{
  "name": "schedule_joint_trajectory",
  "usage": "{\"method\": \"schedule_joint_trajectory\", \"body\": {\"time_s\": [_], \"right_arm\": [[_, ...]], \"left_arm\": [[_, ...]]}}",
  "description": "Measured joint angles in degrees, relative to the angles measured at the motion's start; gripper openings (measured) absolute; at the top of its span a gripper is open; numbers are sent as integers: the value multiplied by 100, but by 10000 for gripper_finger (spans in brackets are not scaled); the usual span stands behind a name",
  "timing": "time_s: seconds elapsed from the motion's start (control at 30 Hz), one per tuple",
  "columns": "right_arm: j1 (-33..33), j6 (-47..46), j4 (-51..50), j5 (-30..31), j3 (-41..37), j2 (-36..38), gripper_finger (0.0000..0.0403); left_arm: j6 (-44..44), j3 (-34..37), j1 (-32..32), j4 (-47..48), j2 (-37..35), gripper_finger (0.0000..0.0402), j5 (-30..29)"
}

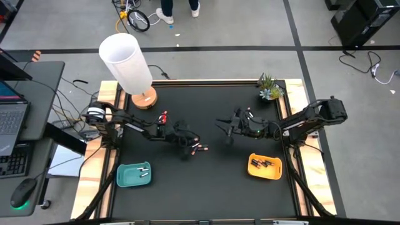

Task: Sort batteries
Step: Put the black battery into the yellow bin

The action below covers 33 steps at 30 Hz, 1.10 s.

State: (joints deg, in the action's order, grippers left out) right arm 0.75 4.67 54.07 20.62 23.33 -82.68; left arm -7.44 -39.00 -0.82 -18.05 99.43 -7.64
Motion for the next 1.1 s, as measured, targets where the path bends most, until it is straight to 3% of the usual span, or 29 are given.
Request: {"method": "schedule_joint_trajectory", "body": {"time_s": [0.2,0.4,0.5,0.83,1.1], "right_arm": [[3,-159,-288,92,3,641,84],[425,-251,-2830,21,494,1166,86],[724,39,-3405,109,697,1047,101],[975,287,-3458,353,1155,336,151],[962,292,-3518,44,1544,-76,148]], "left_arm": [[483,-294,-52,-283,-434,59,-145],[918,-652,-2,-274,-444,59,211],[1105,-812,2,-406,-412,59,608],[1176,-900,42,-956,-410,59,1021],[1176,-887,131,-1085,-403,59,1032]]}}
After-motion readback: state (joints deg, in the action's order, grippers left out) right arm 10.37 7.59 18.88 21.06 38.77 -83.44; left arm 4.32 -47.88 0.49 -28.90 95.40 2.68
